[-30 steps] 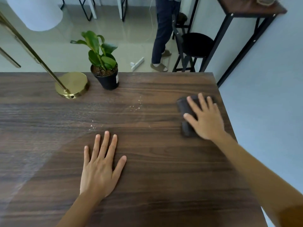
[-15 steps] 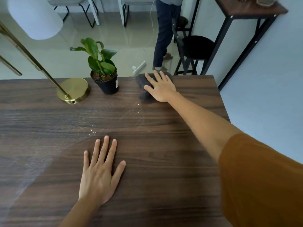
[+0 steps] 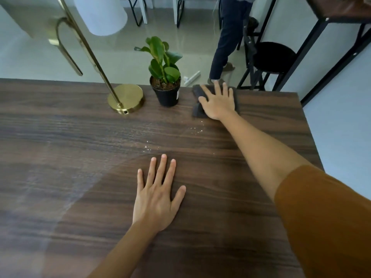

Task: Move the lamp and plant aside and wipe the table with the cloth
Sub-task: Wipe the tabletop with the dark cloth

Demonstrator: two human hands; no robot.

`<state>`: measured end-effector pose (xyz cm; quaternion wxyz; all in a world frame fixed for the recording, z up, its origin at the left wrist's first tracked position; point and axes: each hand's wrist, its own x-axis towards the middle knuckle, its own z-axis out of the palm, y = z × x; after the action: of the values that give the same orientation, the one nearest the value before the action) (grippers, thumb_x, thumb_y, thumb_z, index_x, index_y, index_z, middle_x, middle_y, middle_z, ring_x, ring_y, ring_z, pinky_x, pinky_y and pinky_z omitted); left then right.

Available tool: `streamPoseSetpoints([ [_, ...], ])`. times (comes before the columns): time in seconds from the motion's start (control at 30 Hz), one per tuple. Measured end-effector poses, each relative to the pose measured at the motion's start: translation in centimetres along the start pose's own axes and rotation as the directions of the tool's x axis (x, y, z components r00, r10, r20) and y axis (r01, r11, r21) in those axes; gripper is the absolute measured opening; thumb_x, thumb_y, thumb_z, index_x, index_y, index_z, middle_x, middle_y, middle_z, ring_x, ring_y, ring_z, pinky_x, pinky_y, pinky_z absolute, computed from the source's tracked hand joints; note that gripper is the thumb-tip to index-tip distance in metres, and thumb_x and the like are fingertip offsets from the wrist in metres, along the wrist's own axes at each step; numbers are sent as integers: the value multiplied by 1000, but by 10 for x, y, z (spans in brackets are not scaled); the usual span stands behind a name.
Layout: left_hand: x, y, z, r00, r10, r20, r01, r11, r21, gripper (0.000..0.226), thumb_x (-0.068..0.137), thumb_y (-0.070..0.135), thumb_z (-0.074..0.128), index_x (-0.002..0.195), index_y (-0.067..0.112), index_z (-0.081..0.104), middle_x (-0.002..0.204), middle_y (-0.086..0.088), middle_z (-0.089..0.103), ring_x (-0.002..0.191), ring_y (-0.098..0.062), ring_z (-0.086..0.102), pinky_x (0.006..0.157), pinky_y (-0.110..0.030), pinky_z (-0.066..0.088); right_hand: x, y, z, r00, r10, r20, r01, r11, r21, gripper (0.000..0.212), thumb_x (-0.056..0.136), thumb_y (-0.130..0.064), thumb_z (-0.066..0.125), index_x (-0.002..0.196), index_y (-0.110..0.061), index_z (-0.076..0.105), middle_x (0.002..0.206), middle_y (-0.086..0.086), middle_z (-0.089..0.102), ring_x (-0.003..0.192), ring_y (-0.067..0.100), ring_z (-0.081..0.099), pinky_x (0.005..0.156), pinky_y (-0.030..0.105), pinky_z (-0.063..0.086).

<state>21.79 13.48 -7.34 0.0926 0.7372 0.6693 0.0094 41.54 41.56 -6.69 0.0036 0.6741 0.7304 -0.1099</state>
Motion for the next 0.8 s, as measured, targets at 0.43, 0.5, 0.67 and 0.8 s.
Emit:
streamPoseSetpoints([
  [0.43, -30, -111, -39, 968, -186, -166, 139, 955, -260, 72, 91, 59, 14, 152, 22, 6, 160, 8, -6, 146, -10, -14, 119, -43, -2, -141, 52, 17, 958, -286, 5, 285, 957, -54, 53, 98, -63, 12, 149, -56, -1, 166, -5, -3, 152, 26, -3, 121, 46, 2],
  [0.5, -33, -136, -37, 945, -310, -101, 289, 940, -181, 77, 88, 59, 13, 152, 16, 6, 161, 2, -5, 146, -14, -14, 120, -46, -1, -91, 24, 8, 997, -63, -43, 61, 998, -30, 55, 100, -59, 16, 152, -51, 1, 166, 1, -2, 151, 32, -2, 121, 51, 2],
  [0.67, -34, -143, -20, 930, -348, -115, 339, 936, -94, 79, 88, 60, 8, 152, 13, 6, 161, 2, 0, 146, -12, -11, 119, -45, -2, -15, -67, 8, 992, 126, -3, -125, 992, 27, 58, 99, -54, 16, 155, -43, 3, 166, 8, -6, 150, 38, -7, 119, 55, -5],
  [0.8, -33, -145, -17, 930, -342, -133, 337, 939, -65, 74, 93, 58, 10, 152, 15, 5, 161, 2, -1, 147, -12, -11, 119, -46, -1, -10, -93, 13, 995, 97, 14, -98, 994, 41, 58, 99, -54, 17, 155, -42, 4, 166, 9, -5, 150, 39, -7, 119, 56, -5],
])
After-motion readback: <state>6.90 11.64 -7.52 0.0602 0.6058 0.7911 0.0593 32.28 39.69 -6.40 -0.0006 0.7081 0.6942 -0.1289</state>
